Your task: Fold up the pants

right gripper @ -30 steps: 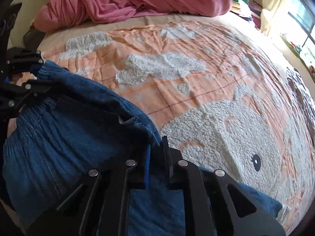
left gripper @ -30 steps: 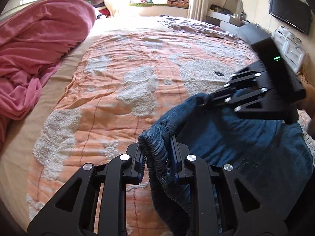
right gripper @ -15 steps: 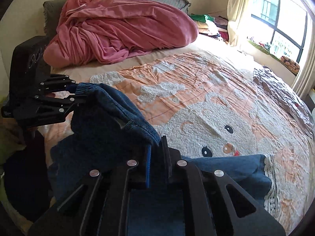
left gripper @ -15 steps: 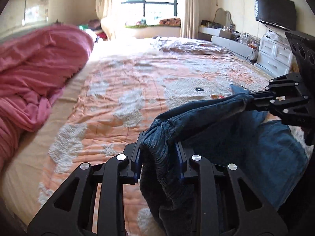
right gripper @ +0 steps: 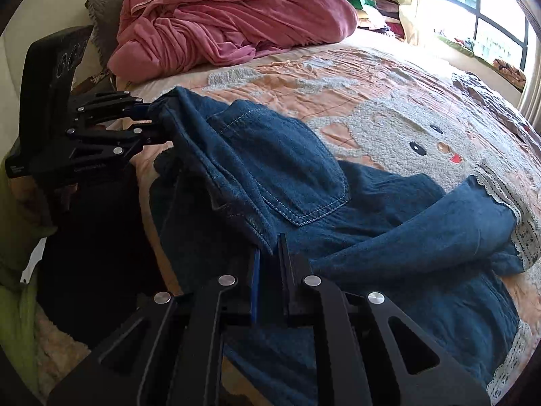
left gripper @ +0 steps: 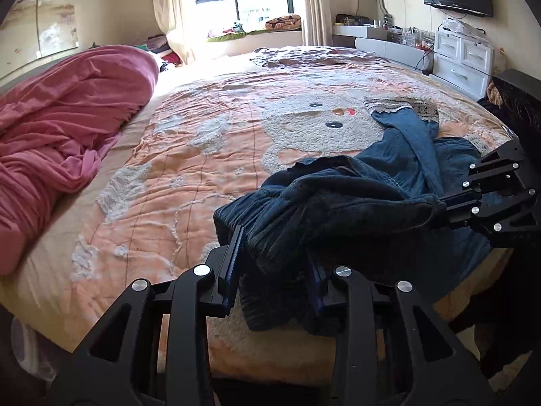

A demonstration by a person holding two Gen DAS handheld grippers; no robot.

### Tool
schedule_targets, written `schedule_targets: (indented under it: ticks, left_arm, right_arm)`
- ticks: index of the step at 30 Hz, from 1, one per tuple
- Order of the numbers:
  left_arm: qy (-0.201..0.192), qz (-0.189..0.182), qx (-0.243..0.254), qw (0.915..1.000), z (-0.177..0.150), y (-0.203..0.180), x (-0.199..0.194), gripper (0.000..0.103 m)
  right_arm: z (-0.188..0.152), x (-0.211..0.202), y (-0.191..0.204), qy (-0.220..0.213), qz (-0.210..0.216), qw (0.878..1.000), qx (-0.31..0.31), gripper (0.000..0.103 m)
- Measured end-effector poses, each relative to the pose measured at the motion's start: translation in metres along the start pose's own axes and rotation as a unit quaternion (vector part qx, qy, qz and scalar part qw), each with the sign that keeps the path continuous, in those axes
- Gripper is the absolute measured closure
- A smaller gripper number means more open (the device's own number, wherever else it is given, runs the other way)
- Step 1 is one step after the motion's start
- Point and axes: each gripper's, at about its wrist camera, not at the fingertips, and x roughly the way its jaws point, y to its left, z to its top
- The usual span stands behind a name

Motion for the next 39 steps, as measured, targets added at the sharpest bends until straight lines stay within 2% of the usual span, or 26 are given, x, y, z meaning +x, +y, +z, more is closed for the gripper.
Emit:
schedule_targets:
  ticks: [5, 11, 16, 19, 22, 25, 26, 29, 31, 33, 36, 39]
  left_arm:
    - [0.004, 0.006, -0.006, 1.0000, -0.003, 0.001, -0.012, 0.077]
    - [0.029, 0.024, -0.028, 0.9989, -0.012, 0.012, -0.012, 0.076]
    - [0.011, 0.045, -0.052, 0.9976, -0.004, 0.026, -0.035, 0.075]
    - [-0.019, 0.034, -0.060, 0.9974, 0.013, 0.023, -0.054, 0.070]
    - [-0.034, -0.001, -0.046, 0.9983, 0.036, 0.004, -0.054, 0.065]
    - [-0.017, -0.042, -0.038, 0.9983, 0.047, -0.019, -0.032, 0.065]
    - [0.000, -0.051, -0.036, 0.9981, 0.047, -0.025, -0.020, 0.065]
    - [0.053, -0.050, -0.036, 0.9967, 0.031, -0.031, 0.007, 0.065]
    - [0.079, -0.051, -0.035, 0.9950, 0.013, -0.029, 0.016, 0.065]
    - [0.089, -0.052, -0.030, 0.9942, -0.004, -0.026, 0.016, 0.065]
    - [0.091, -0.053, -0.027, 0.9941, -0.017, -0.024, 0.011, 0.065]
    - [0.091, -0.043, -0.015, 0.9948, -0.017, -0.028, 0.010, 0.063]
  right_arm:
    - [0.002, -0.012, 0.013, -0.029, 0.023, 0.999, -0.005, 0.095]
    - [-0.016, 0.016, 0.022, 0.029, 0.022, 0.999, -0.011, 0.094]
    - [-0.017, 0.014, 0.027, 0.026, 0.023, 0.999, -0.023, 0.091]
    - [-0.020, 0.015, 0.027, 0.028, 0.022, 0.999, -0.023, 0.091]
    - [-0.019, 0.012, 0.030, 0.024, 0.025, 0.999, -0.031, 0.088]
    - [-0.021, 0.011, 0.032, 0.025, 0.027, 0.999, -0.030, 0.084]
    - [-0.023, 0.010, 0.030, 0.029, 0.031, 0.999, -0.023, 0.080]
    - [-0.026, 0.000, 0.027, 0.025, 0.047, 0.999, -0.003, 0.070]
    - [-0.027, -0.015, 0.021, 0.007, 0.055, 0.998, 0.013, 0.064]
    - [-0.027, -0.034, 0.012, -0.022, 0.057, 0.998, 0.035, 0.053]
    - [-0.020, -0.048, -0.001, -0.063, 0.033, 0.996, 0.062, 0.050]
    - [-0.010, -0.039, -0.006, -0.068, 0.025, 0.993, 0.090, 0.048]
